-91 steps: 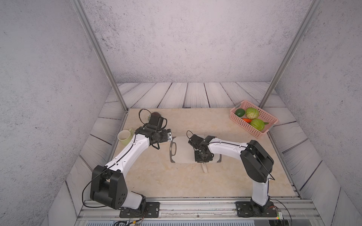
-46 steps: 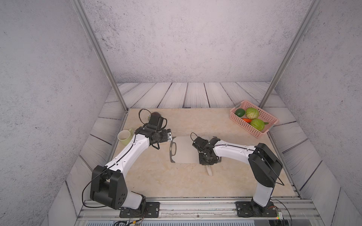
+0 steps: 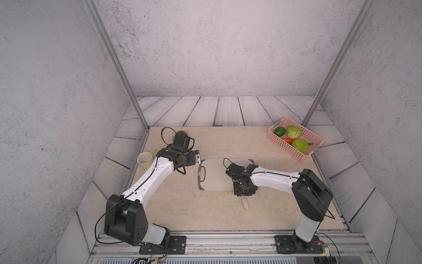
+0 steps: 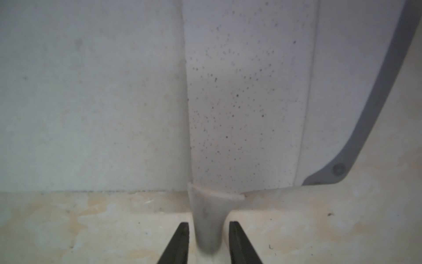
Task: Align the knife with the edge of the cutting board
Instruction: Move the knife to the edge of the cutting board.
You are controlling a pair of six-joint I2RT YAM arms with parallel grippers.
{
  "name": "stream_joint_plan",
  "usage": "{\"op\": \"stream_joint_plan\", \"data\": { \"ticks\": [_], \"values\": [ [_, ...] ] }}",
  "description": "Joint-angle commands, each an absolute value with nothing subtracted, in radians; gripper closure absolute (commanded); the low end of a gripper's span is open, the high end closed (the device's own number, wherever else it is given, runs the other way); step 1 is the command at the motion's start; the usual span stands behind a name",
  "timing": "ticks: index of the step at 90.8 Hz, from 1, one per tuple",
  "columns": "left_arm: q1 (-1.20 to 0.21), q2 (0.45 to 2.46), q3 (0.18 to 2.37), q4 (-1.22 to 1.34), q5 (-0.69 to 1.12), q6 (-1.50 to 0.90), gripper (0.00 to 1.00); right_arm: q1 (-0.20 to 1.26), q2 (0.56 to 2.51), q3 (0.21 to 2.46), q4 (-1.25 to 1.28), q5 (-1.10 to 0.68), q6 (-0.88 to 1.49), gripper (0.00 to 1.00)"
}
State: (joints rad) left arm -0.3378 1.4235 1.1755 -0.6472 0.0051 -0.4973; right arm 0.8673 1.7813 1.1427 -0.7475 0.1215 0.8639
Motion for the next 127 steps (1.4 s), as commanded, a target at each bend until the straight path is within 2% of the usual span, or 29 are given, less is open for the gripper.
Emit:
{"op": "stream_joint_plan", "data": {
  "ticks": [1, 15, 45, 92, 115, 127],
  "values": [
    [-0.333, 1.404, 1.185, -0.647, 0.009, -0.497, 0.02, 0.873, 1.739, 1.126, -0.749, 0.122, 0.871, 0.56],
    [-0.333, 1.399, 1.184, -0.646, 0.015, -0.498, 0.02, 0.876, 1.715, 1.1, -0.747, 0.113, 0.878, 0.53],
    [-0.333, 1.402, 1.184, -0.645, 0.026, -0.498, 0.02, 0.884, 1.711, 1.042, -0.708, 0.096, 0.902, 0.54],
    [-0.333, 1.396, 1.184, -0.647, 0.02, -0.498, 0.02, 0.885, 1.726, 1.037, -0.682, 0.094, 0.926, 0.87],
    [-0.332, 1.394, 1.183, -0.647, 0.023, -0.5, 0.02, 0.884, 1.71, 1.052, -0.712, 0.123, 0.924, 0.99],
    [-0.333, 1.394, 1.183, -0.647, 0.025, -0.5, 0.02, 0.883, 1.703, 1.072, -0.736, 0.146, 0.91, 1.0]
  ]
}}
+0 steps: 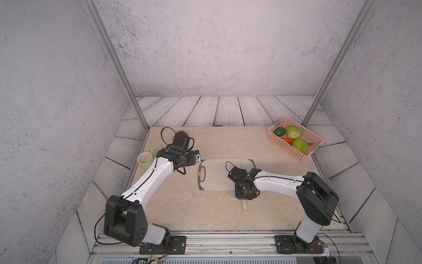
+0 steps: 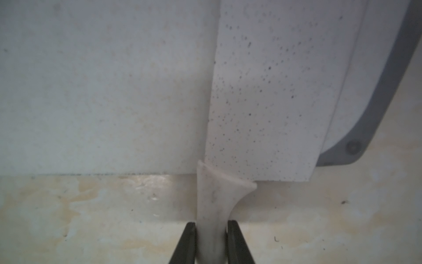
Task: Align the knife with the edge of the cutting board
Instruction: Move the knife to the edge of the cutting board.
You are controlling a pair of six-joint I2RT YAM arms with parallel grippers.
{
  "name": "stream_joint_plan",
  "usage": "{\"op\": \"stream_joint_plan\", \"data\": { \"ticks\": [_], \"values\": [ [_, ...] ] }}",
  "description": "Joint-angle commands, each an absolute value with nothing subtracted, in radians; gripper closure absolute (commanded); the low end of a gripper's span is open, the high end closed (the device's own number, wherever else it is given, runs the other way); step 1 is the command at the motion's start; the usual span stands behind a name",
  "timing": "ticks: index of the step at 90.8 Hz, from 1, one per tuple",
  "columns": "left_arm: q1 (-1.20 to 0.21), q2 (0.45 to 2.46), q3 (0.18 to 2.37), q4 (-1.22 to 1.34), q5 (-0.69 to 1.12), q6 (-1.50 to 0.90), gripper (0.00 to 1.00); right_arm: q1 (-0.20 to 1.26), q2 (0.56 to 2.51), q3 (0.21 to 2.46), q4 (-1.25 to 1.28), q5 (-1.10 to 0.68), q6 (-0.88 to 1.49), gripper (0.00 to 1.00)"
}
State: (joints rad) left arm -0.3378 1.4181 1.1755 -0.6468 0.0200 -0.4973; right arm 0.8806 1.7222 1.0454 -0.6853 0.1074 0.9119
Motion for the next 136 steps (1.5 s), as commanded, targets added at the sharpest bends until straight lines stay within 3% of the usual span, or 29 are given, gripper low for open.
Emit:
{"op": "stream_joint_plan", "data": {
  "ticks": [1, 136],
  "values": [
    [-0.333, 1.394, 1.183, -0.646, 0.025, -0.5, 0.02, 0.883, 1.702, 1.074, -0.738, 0.149, 0.908, 1.0],
    [-0.336, 1.391, 1.177, -0.644, 0.023, -0.497, 0.02, 0.876, 1.67, 1.039, -0.716, 0.175, 0.844, 1.0]
  ]
}}
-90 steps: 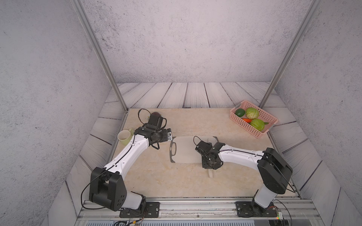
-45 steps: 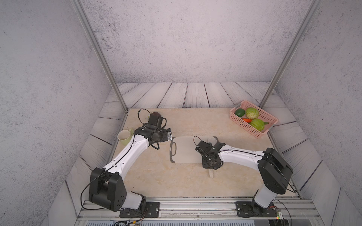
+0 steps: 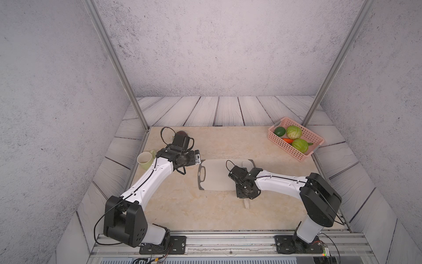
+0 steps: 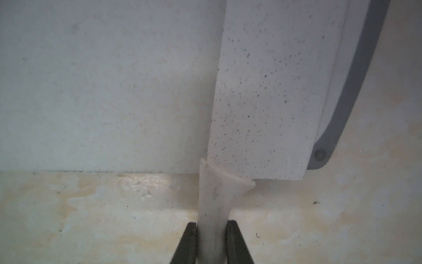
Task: Align the knife with the edge of the cutting board
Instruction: Move the knife to the edge of the cutting board.
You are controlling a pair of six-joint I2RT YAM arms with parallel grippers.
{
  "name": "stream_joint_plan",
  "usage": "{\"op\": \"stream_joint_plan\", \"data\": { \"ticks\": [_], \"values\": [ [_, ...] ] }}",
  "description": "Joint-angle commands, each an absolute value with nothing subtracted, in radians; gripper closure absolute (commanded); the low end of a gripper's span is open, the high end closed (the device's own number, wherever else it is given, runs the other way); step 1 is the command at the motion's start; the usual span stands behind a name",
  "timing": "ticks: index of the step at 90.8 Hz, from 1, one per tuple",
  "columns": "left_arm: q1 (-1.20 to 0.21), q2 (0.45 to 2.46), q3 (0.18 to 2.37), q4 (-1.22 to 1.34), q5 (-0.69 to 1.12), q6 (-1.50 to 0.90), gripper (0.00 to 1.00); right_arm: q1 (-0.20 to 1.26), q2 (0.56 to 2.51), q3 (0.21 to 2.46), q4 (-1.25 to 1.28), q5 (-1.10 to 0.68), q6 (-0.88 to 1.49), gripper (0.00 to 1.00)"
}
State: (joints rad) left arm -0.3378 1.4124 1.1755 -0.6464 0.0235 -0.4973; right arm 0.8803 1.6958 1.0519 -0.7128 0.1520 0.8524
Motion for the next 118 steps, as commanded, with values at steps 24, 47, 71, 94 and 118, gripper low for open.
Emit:
{"op": "stream_joint_plan", "data": {
  "ticks": [24, 47, 71, 94, 118],
  "values": [
    [-0.336, 1.393, 1.177, -0.643, 0.02, -0.497, 0.02, 0.868, 1.667, 1.024, -0.709, 0.176, 0.838, 1.0],
    [-0.337, 1.393, 1.177, -0.643, 0.02, -0.496, 0.02, 0.868, 1.664, 1.057, -0.75, 0.211, 0.825, 1.0],
    [-0.338, 1.396, 1.175, -0.64, 0.02, -0.5, 0.02, 0.869, 1.697, 1.094, -0.781, 0.236, 0.817, 1.0],
    [-0.338, 1.399, 1.176, -0.64, 0.022, -0.5, 0.02, 0.866, 1.73, 1.127, -0.805, 0.254, 0.807, 1.0],
    [-0.337, 1.399, 1.175, -0.64, 0.025, -0.5, 0.02, 0.856, 1.748, 1.12, -0.796, 0.252, 0.807, 1.0]
  ]
}}
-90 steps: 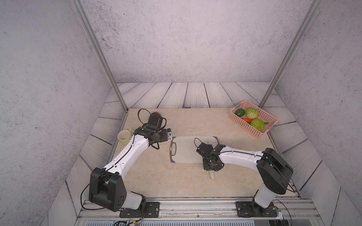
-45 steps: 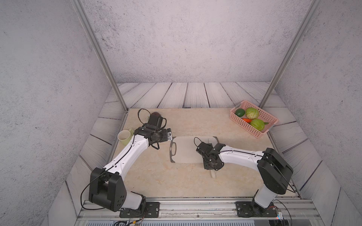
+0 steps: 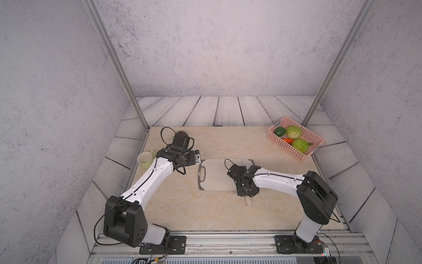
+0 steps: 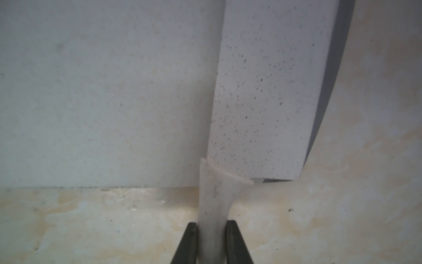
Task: Align the knife with the edge of the cutting board
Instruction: Move the knife to the edge of the cutting board.
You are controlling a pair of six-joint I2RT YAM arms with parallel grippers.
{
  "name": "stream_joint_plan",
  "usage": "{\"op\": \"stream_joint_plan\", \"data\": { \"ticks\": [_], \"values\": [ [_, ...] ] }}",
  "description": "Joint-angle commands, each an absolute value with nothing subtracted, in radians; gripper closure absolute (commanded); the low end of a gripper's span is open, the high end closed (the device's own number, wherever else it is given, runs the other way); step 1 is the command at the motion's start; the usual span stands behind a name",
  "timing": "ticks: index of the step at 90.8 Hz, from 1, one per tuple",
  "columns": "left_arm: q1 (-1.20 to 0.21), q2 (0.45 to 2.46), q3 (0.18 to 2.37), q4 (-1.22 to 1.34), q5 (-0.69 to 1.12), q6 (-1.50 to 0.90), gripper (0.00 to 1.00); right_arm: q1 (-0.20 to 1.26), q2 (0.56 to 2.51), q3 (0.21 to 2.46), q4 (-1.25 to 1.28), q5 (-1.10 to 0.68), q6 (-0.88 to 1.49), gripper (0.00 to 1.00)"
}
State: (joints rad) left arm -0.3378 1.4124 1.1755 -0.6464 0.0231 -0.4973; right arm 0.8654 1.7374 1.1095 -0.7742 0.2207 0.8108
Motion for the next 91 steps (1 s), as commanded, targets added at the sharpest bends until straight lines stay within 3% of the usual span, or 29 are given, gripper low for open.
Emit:
{"op": "stream_joint_plan", "data": {
  "ticks": [1, 91],
  "values": [
    [-0.337, 1.399, 1.175, -0.641, 0.024, -0.5, 0.02, 0.857, 1.75, 1.119, -0.795, 0.252, 0.807, 1.0],
    [-0.337, 1.401, 1.175, -0.641, 0.022, -0.496, 0.02, 0.814, 1.779, 1.088, -0.75, 0.232, 0.801, 0.98]
  ]
}}
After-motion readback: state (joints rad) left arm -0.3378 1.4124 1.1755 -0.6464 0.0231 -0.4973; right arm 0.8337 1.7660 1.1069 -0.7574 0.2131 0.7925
